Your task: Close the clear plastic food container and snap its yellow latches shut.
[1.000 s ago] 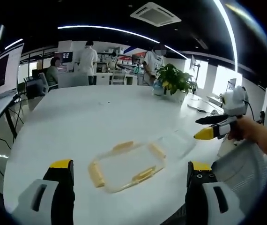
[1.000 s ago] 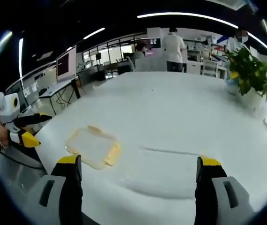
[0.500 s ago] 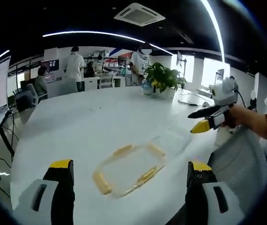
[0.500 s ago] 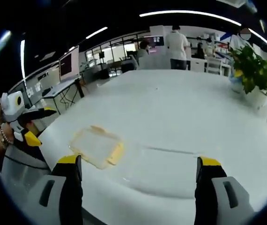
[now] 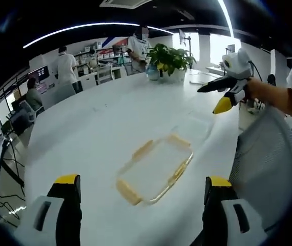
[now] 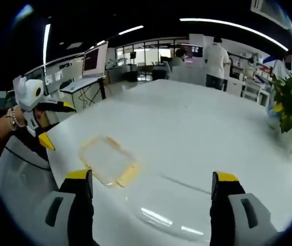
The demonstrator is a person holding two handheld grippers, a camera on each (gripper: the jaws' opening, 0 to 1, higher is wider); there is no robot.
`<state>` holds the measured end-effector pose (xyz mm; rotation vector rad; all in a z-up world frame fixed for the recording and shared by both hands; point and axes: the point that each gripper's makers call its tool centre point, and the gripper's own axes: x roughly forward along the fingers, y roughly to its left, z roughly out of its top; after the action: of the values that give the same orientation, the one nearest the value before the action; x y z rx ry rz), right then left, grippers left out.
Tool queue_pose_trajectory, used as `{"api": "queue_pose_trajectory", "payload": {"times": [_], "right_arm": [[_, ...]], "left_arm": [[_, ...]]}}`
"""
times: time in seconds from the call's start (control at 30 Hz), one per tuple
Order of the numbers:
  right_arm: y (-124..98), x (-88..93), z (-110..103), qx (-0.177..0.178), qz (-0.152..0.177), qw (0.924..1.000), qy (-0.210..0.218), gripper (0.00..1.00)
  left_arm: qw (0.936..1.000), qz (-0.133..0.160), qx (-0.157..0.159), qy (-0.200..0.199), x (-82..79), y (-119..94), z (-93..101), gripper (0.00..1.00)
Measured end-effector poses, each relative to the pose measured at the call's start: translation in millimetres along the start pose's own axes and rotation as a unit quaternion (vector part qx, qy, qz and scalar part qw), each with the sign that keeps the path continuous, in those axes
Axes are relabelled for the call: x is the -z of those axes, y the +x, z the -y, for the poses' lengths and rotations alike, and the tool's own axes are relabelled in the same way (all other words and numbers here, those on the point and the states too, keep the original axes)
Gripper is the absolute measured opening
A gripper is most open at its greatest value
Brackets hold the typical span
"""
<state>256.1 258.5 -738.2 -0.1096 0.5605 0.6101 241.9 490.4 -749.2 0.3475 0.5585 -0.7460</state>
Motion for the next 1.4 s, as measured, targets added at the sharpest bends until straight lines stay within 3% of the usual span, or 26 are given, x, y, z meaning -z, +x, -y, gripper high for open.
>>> {"api": "queue_pose_trajectory", "payload": {"times": [0.1,0.2,0.33,0.53,0.7,0.8,0.97,1.1,1.3,1.4], "right_arm": [[3.5,-3.3,-5.6,-0.022,-0.003,0.9997,-0.005,0.90],[7.2,-8.5,-9.3,-0.040,-0.009,0.9977,-0.054,0.89],[11.8,-14.3,-13.1,-0.058,-0.012,0.9946,-0.085,0.90],[18.5,-17.4,-25.1,-0.102,-0.021,0.9853,-0.135,0.94],[24.1,-11.8,-33.7,-0.132,-0.042,0.9766,-0.164,0.92],[26.0,-7.9,-35.5,-0.147,-0.059,0.9699,-0.185,0.89],[27.7,-10.0,-43.4,-0.183,-0.069,0.9635,-0.183,0.88],[32.7,-7.3,-45.8,-0.198,-0.085,0.9522,-0.217,0.82],[39.5,-0.1,-57.9,-0.233,-0.103,0.9403,-0.226,0.80],[44.5,8.1,-58.9,-0.242,-0.123,0.9298,-0.249,0.77]], "left_arm": [[0.9998,-0.003,0.017,0.001,-0.8,2.3,0.9,0.99],[0.9991,-0.014,0.028,0.029,0.0,4.9,-3.9,0.99],[0.9978,-0.026,0.038,0.048,1.1,7.9,-10.9,0.99],[0.9921,-0.045,0.068,0.095,7.5,13.0,-15.0,0.99],[0.9850,-0.072,0.111,0.111,15.2,14.2,-10.0,0.98],[0.9767,-0.117,0.139,0.115,27.7,11.8,-8.7,0.90],[0.9738,-0.112,0.142,0.139,22.2,16.7,-13.7,0.89],[0.9633,-0.137,0.172,0.155,28.7,17.5,-9.2,0.75],[0.9538,-0.160,0.181,0.178,35.3,27.5,-10.9,0.78],[0.9462,-0.173,0.198,0.189,38.1,29.2,-9.0,0.77]]}}
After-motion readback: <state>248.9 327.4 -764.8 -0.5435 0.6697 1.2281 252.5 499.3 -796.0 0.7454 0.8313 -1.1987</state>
